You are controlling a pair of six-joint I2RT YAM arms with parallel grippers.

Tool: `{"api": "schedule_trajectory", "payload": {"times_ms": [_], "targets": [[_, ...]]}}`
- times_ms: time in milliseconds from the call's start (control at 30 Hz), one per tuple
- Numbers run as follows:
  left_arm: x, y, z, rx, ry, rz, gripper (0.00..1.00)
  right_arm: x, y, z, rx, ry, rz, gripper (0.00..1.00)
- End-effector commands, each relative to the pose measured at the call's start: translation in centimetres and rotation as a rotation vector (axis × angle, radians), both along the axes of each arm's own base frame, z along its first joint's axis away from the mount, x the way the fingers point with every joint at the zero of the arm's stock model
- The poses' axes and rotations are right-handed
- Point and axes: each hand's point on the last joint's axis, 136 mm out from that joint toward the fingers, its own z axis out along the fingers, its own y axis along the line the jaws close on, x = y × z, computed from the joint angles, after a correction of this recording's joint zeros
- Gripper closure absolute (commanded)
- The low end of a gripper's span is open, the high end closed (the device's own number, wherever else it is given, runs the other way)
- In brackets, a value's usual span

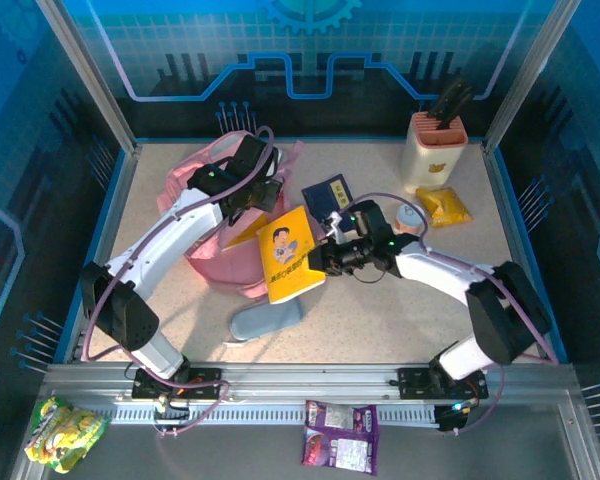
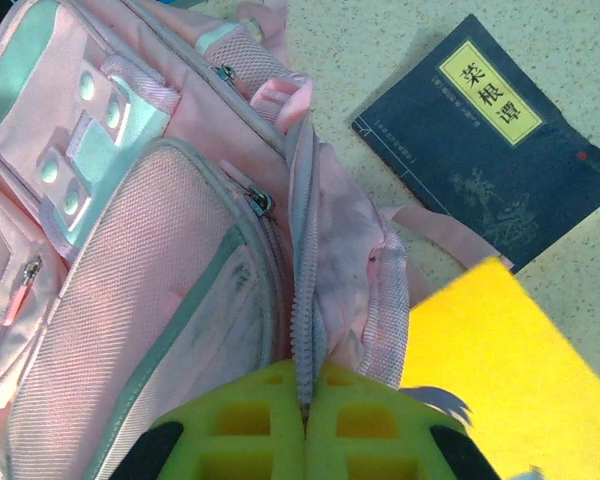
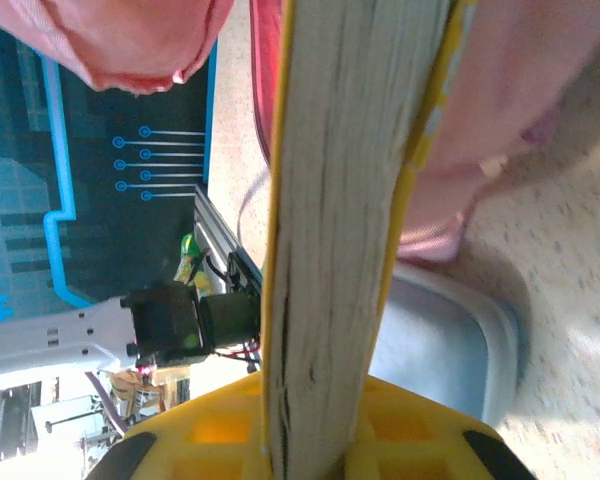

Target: Pack the student bag

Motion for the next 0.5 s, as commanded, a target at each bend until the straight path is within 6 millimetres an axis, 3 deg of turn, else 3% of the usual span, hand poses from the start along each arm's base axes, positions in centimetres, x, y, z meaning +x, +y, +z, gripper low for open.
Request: {"api": "schedule_trajectory", "payload": {"times_ms": [0, 200, 400, 467], "targets": [[1.3, 0.1, 4.3, -0.003, -0.131, -0.006, 1.00, 3.4, 3.8, 4.2, 0.140, -0.145, -0.005, 1.00], [1.4, 0.5, 4.4, 0.004, -0.133, -0.007, 1.00, 7.5, 9.0, 2.8, 0.124, -0.171, 0.010, 1.00], [1.2, 0.9, 4.7, -0.030, -0.149, -0.005, 1.00, 11.8, 11.7, -1.1, 0.036, -0.179, -0.039, 1.00], [1.2, 1.1, 5.0, -0.051, -0.155, -0.002, 1.00, 13.0, 11.9, -2.4, 0.013, -0.168, -0.076, 0.96]]}}
